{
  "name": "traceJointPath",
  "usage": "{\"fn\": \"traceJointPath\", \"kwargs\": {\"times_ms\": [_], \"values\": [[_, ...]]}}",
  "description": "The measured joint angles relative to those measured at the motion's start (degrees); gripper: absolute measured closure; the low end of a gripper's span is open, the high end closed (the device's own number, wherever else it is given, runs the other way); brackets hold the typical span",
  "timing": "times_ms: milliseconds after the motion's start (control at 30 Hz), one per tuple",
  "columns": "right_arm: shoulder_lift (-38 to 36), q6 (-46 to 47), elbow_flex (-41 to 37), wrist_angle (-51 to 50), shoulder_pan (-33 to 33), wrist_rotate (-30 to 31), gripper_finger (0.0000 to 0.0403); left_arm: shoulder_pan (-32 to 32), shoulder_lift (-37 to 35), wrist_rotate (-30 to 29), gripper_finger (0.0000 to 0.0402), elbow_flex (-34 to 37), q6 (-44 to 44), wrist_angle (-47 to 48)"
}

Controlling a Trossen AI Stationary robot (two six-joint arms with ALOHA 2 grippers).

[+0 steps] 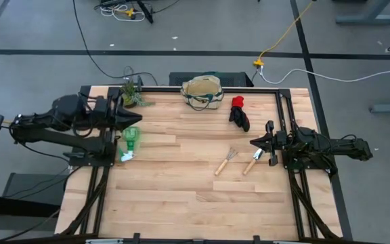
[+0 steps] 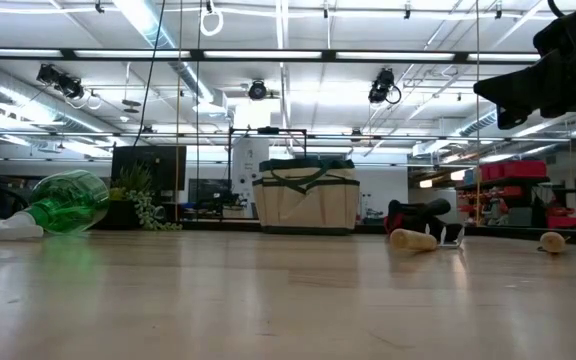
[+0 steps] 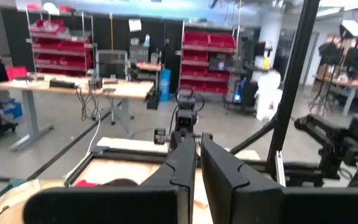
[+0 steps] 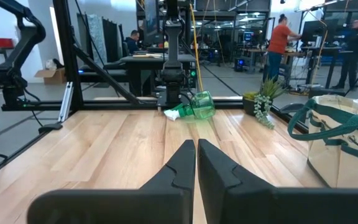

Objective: Pick & Place Garden tools in Gardening bag
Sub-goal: Put the green spray bottle into the white gardening bag

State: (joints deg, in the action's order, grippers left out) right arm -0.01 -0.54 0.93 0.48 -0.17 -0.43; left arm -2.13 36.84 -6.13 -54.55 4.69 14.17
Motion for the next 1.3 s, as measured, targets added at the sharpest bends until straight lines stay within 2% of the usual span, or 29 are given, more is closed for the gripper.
{"fn": "traceJointPath", "kwargs": {"times_ms": [200,433,867,1067,1300], "values": [[0.0,0.0,0.0,0.0,0.0,0.0,0.038,0.0,4.2,0.0,0.0369,-6.3,-0.1,4.9],[0.0,0.0,0.0,0.0,0.0,0.0,0.038,0.0,7.5,2.5,0.0369,-10.8,-2.3,5.5],[0.0,0.0,0.0,0.0,0.0,0.0,0.038,0.0,8.9,3.0,0.0369,-11.3,-3.0,6.0],[0.0,0.0,0.0,0.0,0.0,0.0,0.038,0.0,8.9,3.0,0.0369,-11.3,-3.3,10.0],[0.0,0.0,0.0,0.0,0.0,0.0,0.038,0.0,8.9,3.0,0.0369,-11.2,-11.7,15.2]]}}
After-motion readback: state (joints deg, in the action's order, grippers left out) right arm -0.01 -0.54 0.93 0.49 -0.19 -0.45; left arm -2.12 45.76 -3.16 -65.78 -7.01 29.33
